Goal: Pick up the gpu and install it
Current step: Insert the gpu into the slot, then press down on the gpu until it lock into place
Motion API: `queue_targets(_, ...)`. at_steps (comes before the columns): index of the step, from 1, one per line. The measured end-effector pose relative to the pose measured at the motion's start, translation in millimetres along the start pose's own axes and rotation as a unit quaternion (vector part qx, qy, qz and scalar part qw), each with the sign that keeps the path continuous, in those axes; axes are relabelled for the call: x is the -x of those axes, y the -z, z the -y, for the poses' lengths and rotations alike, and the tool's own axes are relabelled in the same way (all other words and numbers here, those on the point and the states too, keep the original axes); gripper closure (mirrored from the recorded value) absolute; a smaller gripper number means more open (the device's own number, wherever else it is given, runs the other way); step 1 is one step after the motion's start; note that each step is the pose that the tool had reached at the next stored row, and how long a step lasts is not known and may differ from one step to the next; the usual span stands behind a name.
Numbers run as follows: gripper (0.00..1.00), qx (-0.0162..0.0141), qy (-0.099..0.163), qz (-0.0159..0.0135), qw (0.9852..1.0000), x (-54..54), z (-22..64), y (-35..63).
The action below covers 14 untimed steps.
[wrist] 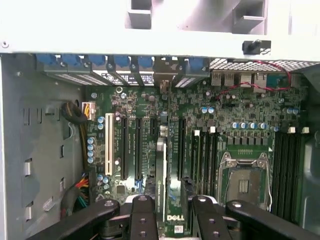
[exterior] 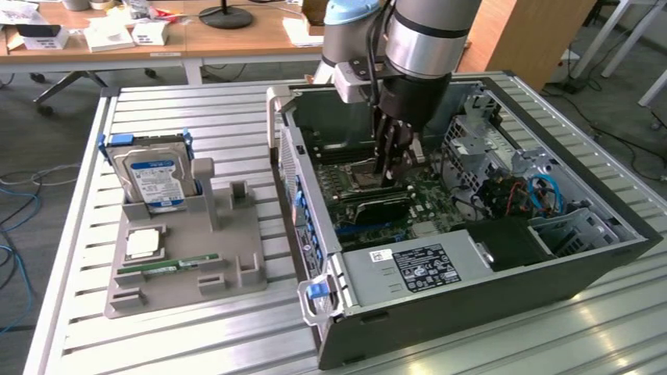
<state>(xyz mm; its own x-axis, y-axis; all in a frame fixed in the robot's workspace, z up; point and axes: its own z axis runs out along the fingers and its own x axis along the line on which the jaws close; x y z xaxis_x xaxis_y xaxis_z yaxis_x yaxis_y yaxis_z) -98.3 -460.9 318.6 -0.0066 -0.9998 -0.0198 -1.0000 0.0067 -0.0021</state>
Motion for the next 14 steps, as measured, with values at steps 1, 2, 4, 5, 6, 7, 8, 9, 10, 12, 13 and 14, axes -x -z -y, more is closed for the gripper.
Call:
queue_targets(1, 0.66, 0.0000, 0.000, 0.0000, 1.0000, 0.0, 0.0, 0.0)
queue_targets(2, 0.66, 0.0000, 0.000, 0.0000, 1.0000, 0.0, 0.0, 0.1)
queue_targets(4, 0.66, 0.0000, 0.000, -0.0001, 1.0000, 0.0, 0.0, 0.1)
queue_targets(5, 0.66, 0.0000, 0.000, -0.0001, 1.0000, 0.0, 0.0, 0.1)
queue_targets(6, 0.66, 0.0000, 0.000, -0.0001, 1.0000, 0.0, 0.0, 0.1)
queue_targets(7, 0.66, 0.0000, 0.000, -0.0001, 1.0000, 0.0, 0.0, 0.1)
queue_targets(8, 0.66, 0.0000, 0.000, -0.0001, 1.0000, 0.0, 0.0, 0.1)
queue_targets(9, 0.66, 0.0000, 0.000, -0.0001, 1.0000, 0.0, 0.0, 0.1)
queue_targets(10, 0.66, 0.0000, 0.000, -0.0001, 1.0000, 0.0, 0.0, 0.1)
queue_targets(12, 0.66, 0.0000, 0.000, -0.0001, 1.0000, 0.0, 0.0, 0.1)
queue_targets(13, 0.66, 0.0000, 0.000, 0.0000, 1.0000, 0.0, 0.0, 0.1)
queue_targets(14, 0.67, 0.0000, 0.000, -0.0001, 1.0000, 0.0, 0.0, 0.1)
